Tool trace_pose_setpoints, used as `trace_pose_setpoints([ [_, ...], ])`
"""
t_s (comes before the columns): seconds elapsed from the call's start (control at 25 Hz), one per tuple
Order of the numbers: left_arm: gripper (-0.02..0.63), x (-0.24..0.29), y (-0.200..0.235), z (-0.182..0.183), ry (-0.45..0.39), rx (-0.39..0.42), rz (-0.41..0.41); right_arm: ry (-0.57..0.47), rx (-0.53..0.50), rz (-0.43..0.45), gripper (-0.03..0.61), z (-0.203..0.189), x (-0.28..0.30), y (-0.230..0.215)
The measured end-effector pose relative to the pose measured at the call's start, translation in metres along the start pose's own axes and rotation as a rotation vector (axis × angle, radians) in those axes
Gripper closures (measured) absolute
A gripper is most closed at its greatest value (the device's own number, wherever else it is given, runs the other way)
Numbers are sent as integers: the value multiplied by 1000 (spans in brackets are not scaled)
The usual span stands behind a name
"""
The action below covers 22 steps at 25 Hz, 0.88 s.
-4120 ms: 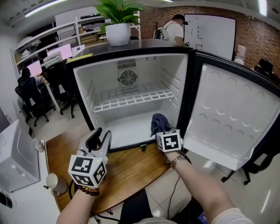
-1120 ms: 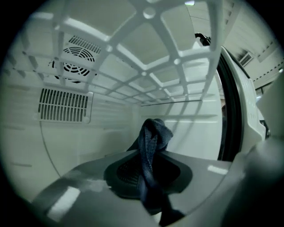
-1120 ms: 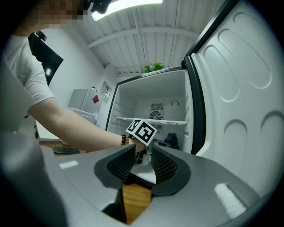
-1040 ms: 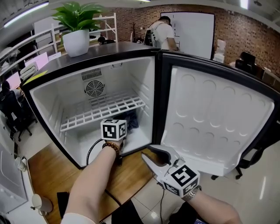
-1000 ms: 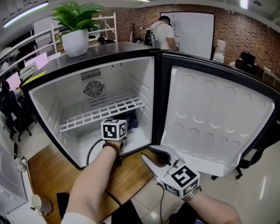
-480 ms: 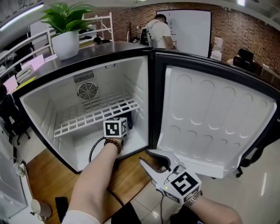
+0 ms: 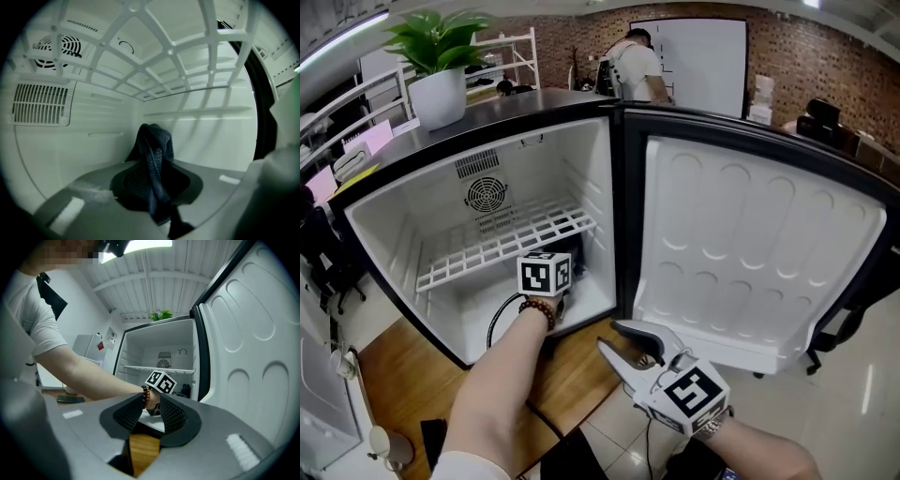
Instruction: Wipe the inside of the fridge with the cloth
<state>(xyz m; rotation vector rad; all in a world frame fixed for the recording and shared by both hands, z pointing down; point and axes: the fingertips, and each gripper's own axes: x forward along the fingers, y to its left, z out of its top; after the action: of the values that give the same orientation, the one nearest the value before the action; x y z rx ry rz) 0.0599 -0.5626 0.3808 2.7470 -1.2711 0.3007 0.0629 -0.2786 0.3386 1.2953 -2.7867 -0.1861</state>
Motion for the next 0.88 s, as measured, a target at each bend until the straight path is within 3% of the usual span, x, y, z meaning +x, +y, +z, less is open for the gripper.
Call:
trace_pose_setpoints([
  [0.88,555,-38,-67,-15,26,60,-145,-10,-49,-5,471,17,-23,33],
])
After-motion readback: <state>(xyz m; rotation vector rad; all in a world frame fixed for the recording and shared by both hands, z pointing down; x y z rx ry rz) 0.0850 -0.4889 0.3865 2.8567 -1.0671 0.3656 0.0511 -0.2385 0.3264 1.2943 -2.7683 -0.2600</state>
